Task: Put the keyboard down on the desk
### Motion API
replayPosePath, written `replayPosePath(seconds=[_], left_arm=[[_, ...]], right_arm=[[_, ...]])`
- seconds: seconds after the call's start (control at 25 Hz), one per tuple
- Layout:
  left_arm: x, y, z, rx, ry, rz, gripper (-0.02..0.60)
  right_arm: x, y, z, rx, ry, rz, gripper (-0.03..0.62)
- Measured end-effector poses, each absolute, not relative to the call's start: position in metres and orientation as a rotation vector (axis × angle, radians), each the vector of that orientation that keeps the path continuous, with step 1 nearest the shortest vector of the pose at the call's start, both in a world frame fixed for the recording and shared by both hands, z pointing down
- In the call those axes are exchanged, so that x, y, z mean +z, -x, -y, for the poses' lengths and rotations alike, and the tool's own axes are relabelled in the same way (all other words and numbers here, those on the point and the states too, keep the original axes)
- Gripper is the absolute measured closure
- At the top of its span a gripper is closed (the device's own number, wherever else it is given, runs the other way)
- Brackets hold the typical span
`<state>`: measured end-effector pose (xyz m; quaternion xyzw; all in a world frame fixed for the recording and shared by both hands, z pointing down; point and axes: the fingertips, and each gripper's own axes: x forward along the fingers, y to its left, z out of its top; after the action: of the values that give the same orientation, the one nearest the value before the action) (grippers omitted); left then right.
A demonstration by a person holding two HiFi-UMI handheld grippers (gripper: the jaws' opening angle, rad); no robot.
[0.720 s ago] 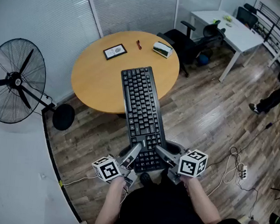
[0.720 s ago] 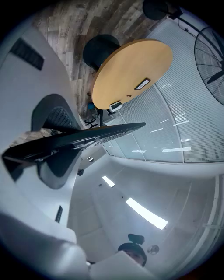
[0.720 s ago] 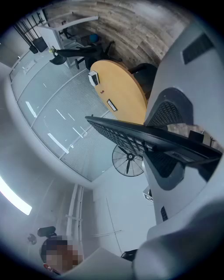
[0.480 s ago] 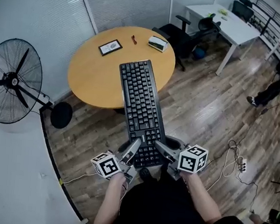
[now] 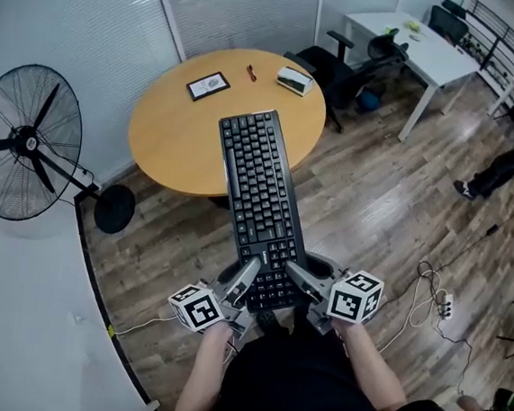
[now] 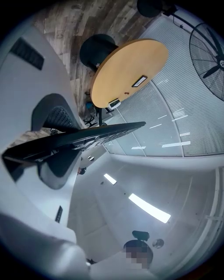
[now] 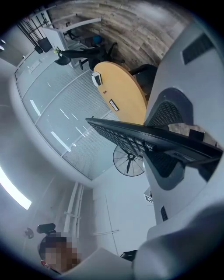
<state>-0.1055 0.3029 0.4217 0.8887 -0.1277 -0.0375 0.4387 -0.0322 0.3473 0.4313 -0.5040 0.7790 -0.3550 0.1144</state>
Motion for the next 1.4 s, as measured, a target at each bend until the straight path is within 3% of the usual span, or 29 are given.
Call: replayPosePath(seconds=[0.52, 1.4], left_arm=[[0.441, 0.117, -0.306, -0.068, -2.185, 0.370, 0.471], [0.433, 0.017, -0.169, -0.083, -2.193, 0.526, 0.462]], right_arm=[[0.450, 0.042, -0.347, -1.096, 1.425, -2.290, 0.411], [0.445, -0.060, -0.200, -1.134, 1.238, -2.383, 0.410]])
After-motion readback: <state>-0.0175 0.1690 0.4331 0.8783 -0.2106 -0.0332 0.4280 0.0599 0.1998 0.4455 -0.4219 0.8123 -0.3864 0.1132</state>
